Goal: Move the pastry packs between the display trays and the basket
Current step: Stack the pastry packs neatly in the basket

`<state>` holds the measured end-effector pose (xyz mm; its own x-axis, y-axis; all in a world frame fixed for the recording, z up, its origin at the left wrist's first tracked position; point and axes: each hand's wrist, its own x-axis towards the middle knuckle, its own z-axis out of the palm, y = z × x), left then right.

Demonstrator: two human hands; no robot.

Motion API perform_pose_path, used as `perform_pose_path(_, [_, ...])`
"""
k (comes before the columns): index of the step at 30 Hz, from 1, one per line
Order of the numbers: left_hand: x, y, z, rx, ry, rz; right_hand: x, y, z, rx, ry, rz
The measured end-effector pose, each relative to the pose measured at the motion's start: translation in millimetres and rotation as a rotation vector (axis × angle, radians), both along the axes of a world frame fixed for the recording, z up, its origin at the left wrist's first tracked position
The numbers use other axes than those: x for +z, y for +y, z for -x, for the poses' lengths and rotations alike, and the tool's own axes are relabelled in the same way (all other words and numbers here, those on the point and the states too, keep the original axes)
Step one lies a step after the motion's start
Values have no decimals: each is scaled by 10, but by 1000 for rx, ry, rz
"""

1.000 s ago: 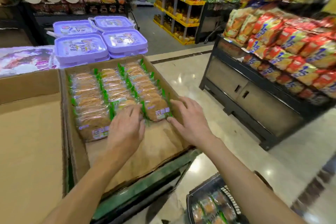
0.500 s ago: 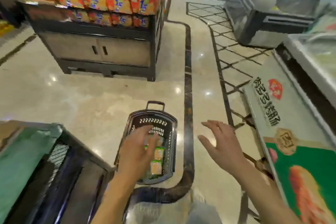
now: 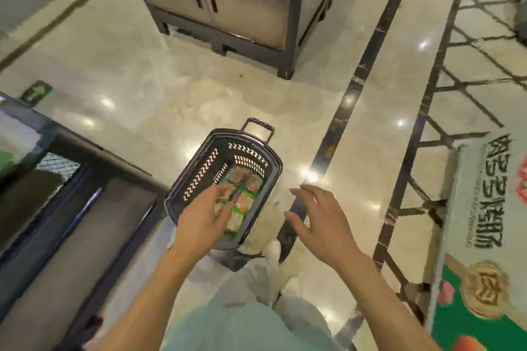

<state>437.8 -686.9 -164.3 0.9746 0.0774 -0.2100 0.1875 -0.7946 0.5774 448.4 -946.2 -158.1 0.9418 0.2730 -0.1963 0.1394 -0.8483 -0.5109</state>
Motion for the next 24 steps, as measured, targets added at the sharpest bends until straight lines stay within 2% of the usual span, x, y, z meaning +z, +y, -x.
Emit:
perform_pose_path(9, [-788, 349, -726, 425, 72, 35, -610, 654, -1680, 521, 115, 151])
perform_pose_path(14, [-1629, 482, -1124, 619, 171, 82, -1293, 1159, -2471, 740, 226, 183])
perform_pose_path(18, [-2804, 567, -1225, 674, 288, 81, -2549, 1500, -2896, 882, 239, 196])
perform_pose_path(24, [-4936, 725, -1210, 706, 389, -37, -5195, 1999, -2998, 1240, 303, 393])
